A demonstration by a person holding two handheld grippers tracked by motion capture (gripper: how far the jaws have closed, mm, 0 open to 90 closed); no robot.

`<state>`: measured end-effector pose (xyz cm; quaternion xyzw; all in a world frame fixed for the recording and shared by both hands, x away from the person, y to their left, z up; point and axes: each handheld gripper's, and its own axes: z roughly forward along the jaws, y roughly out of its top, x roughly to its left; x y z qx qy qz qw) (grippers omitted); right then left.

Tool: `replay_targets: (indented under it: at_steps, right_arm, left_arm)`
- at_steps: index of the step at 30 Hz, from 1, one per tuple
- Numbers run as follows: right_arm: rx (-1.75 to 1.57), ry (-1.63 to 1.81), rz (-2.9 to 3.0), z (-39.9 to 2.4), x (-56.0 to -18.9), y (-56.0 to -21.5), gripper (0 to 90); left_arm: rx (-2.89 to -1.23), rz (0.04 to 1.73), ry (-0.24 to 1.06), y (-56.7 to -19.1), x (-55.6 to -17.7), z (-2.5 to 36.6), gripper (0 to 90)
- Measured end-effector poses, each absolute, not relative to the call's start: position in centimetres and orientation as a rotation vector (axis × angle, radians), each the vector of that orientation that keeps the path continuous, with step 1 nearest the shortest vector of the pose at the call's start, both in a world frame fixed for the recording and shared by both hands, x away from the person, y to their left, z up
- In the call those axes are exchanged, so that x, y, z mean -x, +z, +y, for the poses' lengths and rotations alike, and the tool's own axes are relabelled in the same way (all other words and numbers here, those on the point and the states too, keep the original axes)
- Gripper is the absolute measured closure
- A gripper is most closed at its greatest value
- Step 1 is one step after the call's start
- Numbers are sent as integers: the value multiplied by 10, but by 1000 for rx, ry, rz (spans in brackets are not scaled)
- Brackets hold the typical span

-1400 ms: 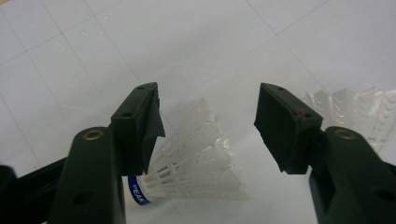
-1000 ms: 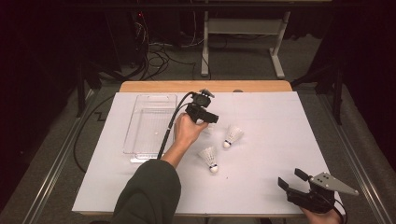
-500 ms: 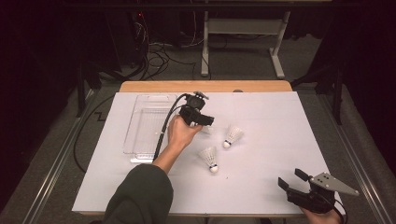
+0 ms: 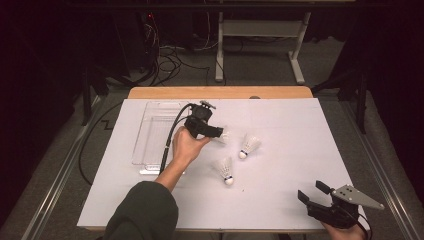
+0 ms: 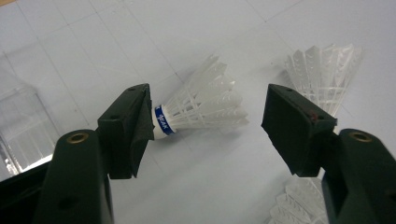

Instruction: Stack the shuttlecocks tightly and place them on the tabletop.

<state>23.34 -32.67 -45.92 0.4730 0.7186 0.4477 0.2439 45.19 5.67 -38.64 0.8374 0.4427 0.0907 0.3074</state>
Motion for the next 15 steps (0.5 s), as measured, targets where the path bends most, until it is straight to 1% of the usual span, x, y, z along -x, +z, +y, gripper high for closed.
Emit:
replay_targets:
  at_steps: [15]
  right_arm:
    - [-1292,1223,1964,-327,-233,-459,263]
  left_arm:
    - [-2231,1156,252,-387,-439,63,336]
